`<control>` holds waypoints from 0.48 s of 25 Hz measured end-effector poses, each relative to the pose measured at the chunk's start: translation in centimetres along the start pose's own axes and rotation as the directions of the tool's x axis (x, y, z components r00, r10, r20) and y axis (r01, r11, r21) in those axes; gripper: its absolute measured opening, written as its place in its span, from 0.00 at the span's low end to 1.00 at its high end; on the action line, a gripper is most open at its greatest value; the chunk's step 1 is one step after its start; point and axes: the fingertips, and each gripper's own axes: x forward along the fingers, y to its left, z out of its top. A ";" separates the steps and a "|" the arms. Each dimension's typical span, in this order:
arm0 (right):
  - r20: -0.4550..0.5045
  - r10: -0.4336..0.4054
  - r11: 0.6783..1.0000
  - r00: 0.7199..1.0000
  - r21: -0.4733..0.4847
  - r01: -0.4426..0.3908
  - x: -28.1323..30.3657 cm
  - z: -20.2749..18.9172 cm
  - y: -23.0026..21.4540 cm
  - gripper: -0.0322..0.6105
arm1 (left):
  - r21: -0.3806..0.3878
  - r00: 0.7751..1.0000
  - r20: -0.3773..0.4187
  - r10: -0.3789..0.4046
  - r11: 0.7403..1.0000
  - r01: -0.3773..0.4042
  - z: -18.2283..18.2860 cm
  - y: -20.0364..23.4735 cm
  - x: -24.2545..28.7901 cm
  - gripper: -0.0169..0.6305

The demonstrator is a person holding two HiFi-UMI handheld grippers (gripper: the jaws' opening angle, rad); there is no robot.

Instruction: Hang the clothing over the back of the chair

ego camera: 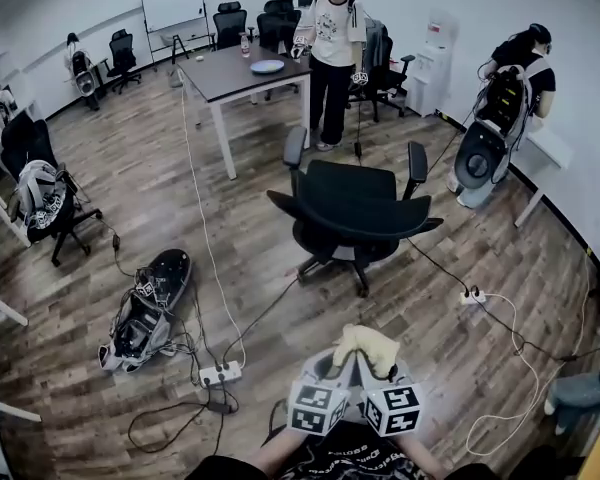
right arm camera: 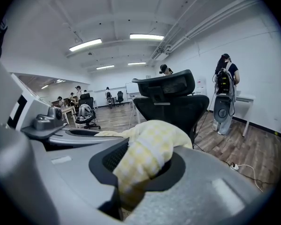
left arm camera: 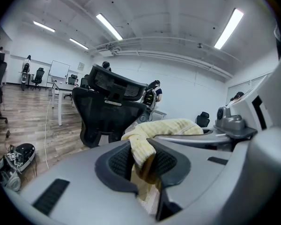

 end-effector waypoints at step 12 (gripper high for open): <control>0.073 0.008 0.998 0.997 -0.066 -0.004 -0.1 4.6 1.2 0.17 | 0.017 0.998 0.066 0.013 1.000 -0.014 4.6 0.6 -1.2 0.14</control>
